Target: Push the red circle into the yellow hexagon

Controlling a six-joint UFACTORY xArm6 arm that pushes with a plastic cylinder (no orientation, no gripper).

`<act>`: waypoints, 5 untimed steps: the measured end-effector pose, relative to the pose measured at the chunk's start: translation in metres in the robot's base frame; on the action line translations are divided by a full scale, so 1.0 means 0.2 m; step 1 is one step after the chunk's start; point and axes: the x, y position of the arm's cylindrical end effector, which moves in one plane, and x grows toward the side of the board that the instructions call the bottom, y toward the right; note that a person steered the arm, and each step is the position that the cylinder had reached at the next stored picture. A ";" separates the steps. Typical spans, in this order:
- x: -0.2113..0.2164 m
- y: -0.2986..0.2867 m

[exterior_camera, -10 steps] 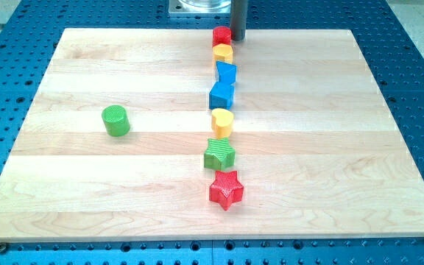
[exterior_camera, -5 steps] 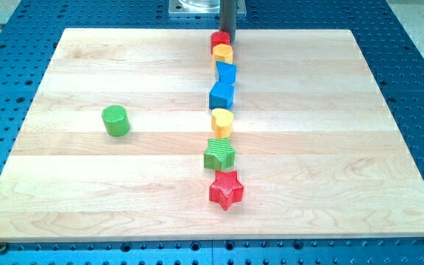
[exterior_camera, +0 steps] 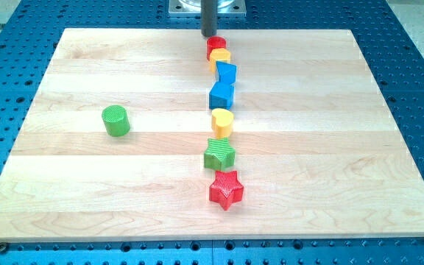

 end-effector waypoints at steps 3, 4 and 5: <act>0.22 0.10; 0.24 0.10; 0.24 0.10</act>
